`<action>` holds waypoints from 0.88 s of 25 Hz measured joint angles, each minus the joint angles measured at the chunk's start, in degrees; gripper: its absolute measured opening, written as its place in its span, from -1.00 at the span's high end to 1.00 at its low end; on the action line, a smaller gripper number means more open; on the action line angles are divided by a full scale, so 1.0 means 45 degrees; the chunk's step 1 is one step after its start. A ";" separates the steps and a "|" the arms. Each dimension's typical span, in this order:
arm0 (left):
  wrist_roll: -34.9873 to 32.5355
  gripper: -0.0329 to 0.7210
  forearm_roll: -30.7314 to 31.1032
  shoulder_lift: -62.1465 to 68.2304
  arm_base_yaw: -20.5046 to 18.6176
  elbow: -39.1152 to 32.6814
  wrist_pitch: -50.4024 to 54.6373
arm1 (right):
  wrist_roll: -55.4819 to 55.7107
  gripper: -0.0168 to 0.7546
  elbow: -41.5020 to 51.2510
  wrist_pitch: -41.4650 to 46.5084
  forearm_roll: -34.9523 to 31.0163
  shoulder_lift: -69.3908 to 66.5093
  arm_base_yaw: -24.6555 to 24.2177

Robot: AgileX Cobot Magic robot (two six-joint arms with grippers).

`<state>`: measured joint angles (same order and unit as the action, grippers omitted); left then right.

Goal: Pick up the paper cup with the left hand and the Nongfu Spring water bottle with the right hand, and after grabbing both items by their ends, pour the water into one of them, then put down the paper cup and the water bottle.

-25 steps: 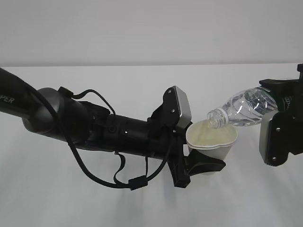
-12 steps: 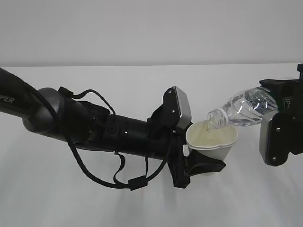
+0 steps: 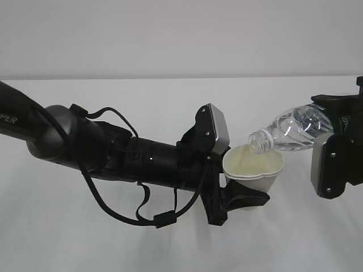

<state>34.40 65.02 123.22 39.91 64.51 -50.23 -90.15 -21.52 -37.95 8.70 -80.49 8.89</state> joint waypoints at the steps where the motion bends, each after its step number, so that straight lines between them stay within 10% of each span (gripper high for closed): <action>1: 0.0000 -0.22 0.0000 0.0000 0.0000 0.0000 0.0000 | 0.0000 -0.07 0.0000 0.0000 0.0000 0.0000 0.0000; 22: 0.0000 -0.22 0.0029 0.0000 0.0000 0.0000 0.0000 | -0.0038 -0.07 0.0000 0.0000 -0.0008 0.0000 0.0000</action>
<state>34.40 65.15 123.22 39.91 64.51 -50.23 -90.33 -21.52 -37.95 8.66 -80.49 8.89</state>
